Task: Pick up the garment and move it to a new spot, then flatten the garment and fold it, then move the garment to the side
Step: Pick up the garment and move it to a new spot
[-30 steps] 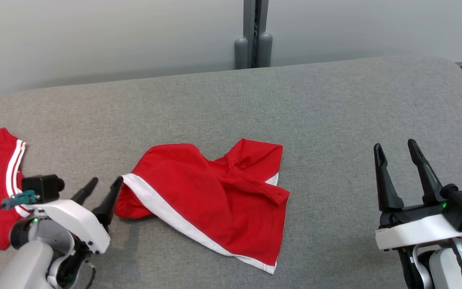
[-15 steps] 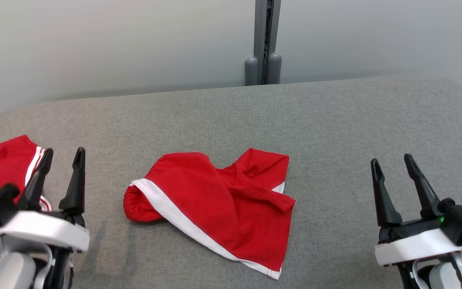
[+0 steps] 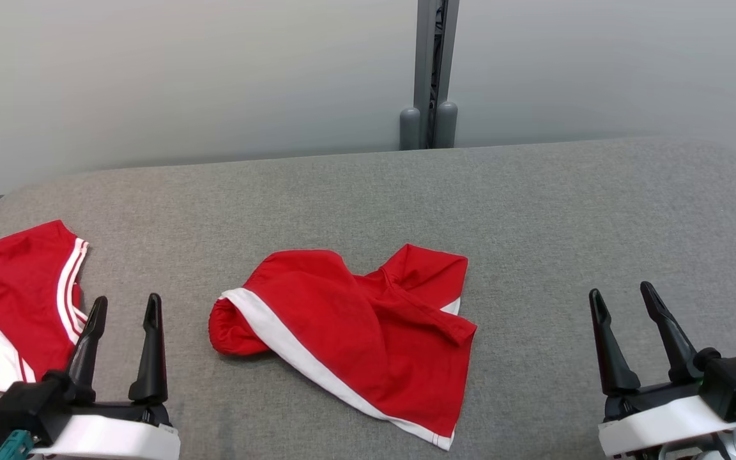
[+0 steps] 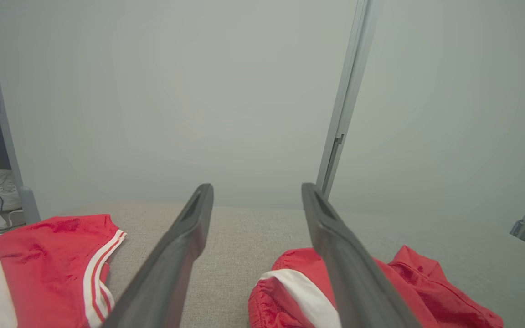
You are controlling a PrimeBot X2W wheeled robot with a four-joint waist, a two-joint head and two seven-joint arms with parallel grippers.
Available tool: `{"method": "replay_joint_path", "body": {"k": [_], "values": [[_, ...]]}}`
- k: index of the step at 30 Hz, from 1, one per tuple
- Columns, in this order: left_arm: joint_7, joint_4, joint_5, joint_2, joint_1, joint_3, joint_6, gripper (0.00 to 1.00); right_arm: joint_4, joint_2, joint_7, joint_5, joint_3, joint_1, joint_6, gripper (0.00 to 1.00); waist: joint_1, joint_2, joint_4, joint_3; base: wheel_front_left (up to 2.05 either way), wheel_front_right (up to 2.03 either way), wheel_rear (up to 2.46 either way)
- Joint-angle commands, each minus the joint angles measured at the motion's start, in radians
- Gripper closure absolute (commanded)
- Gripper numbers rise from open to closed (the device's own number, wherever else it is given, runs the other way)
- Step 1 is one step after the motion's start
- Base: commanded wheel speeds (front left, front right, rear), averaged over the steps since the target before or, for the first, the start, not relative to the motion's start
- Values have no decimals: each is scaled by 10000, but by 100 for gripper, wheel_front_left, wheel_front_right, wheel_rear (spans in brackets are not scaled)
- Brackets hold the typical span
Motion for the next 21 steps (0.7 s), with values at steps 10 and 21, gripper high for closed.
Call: {"method": "replay_joint_path", "body": {"k": [10,21], "values": [[-12,458,1429,-1050,610,994,-916,0,-44,-75,-41,97,39,367,20,0,0,-1,159,-78,0,0,0],[-13,984,2183,-1710,477,1738,-1644,0,-57,-55,-41,53,-106,295,20,0,0,-1,162,-42,0,0,0]]}}
